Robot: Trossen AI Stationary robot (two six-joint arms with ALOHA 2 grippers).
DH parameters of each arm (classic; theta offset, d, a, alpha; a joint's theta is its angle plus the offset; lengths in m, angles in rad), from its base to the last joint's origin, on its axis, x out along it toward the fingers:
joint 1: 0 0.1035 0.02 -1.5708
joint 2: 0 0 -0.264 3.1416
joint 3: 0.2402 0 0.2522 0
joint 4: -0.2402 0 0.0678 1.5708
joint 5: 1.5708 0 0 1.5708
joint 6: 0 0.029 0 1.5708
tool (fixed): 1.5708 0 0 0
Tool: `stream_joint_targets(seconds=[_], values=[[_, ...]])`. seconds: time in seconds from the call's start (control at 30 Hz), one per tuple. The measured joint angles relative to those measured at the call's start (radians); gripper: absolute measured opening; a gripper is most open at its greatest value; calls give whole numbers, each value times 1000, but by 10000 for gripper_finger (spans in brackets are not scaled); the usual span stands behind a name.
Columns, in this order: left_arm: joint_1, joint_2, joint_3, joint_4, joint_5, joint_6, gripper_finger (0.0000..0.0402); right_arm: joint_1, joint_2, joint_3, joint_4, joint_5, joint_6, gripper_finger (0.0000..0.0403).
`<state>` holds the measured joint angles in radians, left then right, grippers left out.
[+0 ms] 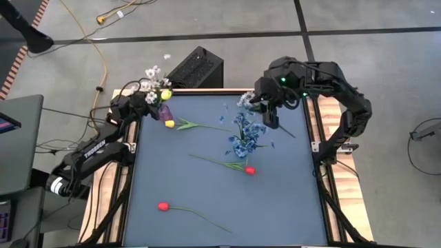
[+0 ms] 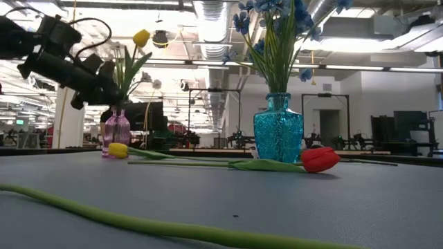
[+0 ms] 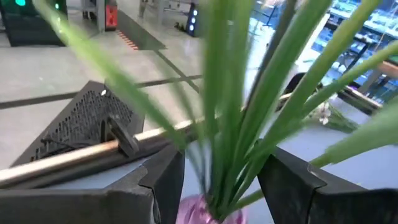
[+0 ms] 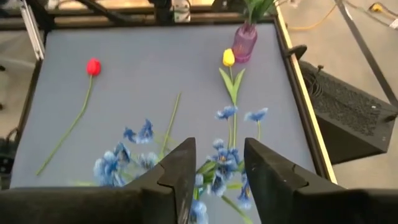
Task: Sort flowers into vase by color
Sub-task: Put the bottom white flowers into the purple vase, then put the white flowers into the purple vase
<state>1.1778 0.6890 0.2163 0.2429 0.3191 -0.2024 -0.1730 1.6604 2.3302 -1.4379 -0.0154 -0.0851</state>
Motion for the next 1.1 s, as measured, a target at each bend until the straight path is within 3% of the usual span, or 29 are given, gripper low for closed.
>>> stream_joint_targets(seconds=[0.2, 0.3, 0.43, 0.57, 0.77, 0.93, 1.1], values=[[0, -33, 134, -306, -10, 114, 179, -25, -23, -10, -24, -1, -26, 141], [-1, -33, 193, -440, -5, 137, 179, -44, -91, -88, 14, -2, -28, 134], [-6, -33, 266, -615, -8, 164, 179, -71, -237, -324, 150, -4, -26, 129], [-27, -34, 332, -784, -62, 149, 179, -124, -428, -678, 361, -8, 30, 128], [-109, -68, 378, -861, -60, 48, 178, -208, -669, -1102, 668, -10, 206, 128], [-193, -87, 402, -969, -58, -42, 178, -290, -729, -1247, 763, -10, 262, 128], [-323, -96, 402, -1031, -57, -161, 178, -411, -682, -1279, 781, -73, 273, 136]])
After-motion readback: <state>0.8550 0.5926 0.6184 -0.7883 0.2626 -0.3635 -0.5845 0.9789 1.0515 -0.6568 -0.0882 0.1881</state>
